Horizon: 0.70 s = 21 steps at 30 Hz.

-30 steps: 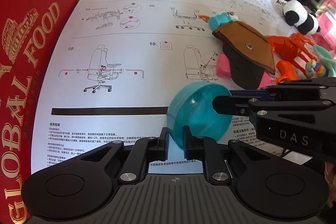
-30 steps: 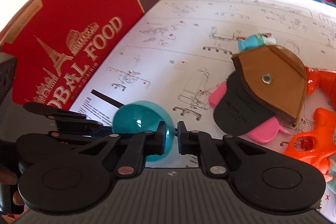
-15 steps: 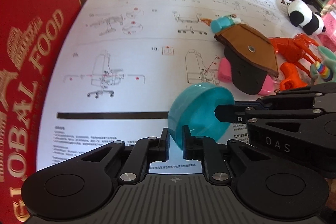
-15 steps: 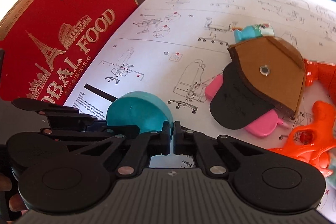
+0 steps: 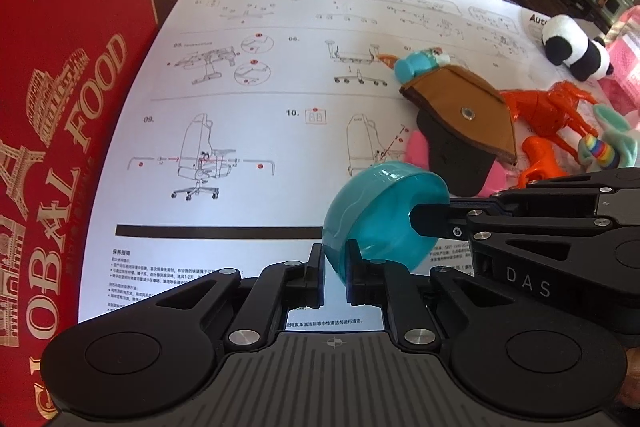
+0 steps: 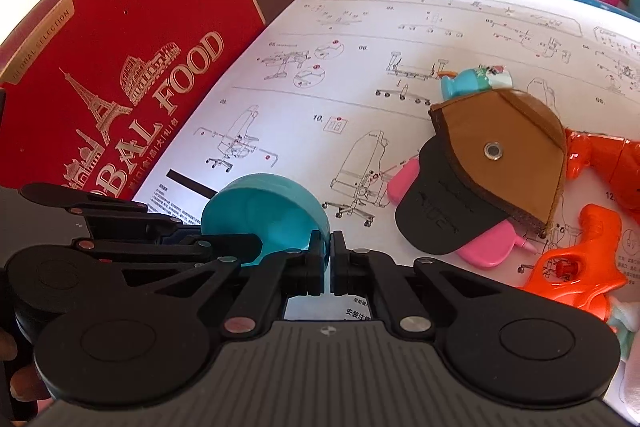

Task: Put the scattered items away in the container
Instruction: 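Lift the teal bowl with both grippers and drop it into the red box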

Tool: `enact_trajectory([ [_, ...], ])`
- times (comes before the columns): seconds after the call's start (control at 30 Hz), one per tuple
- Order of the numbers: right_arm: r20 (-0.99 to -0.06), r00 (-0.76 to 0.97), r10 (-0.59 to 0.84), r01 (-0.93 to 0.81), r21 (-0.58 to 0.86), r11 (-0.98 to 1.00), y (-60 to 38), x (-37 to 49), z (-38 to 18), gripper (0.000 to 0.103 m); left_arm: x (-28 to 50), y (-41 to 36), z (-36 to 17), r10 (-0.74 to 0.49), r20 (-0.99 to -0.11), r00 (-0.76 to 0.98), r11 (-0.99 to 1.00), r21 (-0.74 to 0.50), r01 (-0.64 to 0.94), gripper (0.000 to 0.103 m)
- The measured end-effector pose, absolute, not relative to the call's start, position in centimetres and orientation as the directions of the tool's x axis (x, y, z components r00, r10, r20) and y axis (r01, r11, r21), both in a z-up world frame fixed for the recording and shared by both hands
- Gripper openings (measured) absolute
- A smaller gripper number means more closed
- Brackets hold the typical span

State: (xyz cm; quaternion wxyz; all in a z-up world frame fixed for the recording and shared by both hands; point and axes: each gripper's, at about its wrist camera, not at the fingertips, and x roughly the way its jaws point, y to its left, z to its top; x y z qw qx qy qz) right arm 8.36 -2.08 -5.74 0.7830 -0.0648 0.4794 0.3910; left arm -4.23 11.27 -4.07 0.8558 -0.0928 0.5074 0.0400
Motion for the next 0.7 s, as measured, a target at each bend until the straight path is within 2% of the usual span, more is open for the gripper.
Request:
enact_trajectory([
  [0.23, -0.767, 0.27, 0.582, -0.683, 0.273, 0.677, -2.1, 8.7, -3.0, 0.003, -4.2, 11.1, -1.0, 0.014, -0.844, 0.537, 0.979, -0.097, -0.177, 0.004],
  [0.43, -0.709, 0.304, 0.636, -0.727, 0.258, 0.636, -1.3, 8.7, 1.4, 0.003, -4.9, 12.3, 3.7, 0.055, -0.783, 0.619, 0.972, -0.101, -0.213, 0.004],
  [0.7, -0.586, 0.311, 0.748, -0.842, 0.195, 0.503, 3.1, 7.4, 9.8, 0.003, -9.0, 16.1, 12.1, 0.197, -0.633, 0.748, 0.935, -0.108, -0.338, 0.006],
])
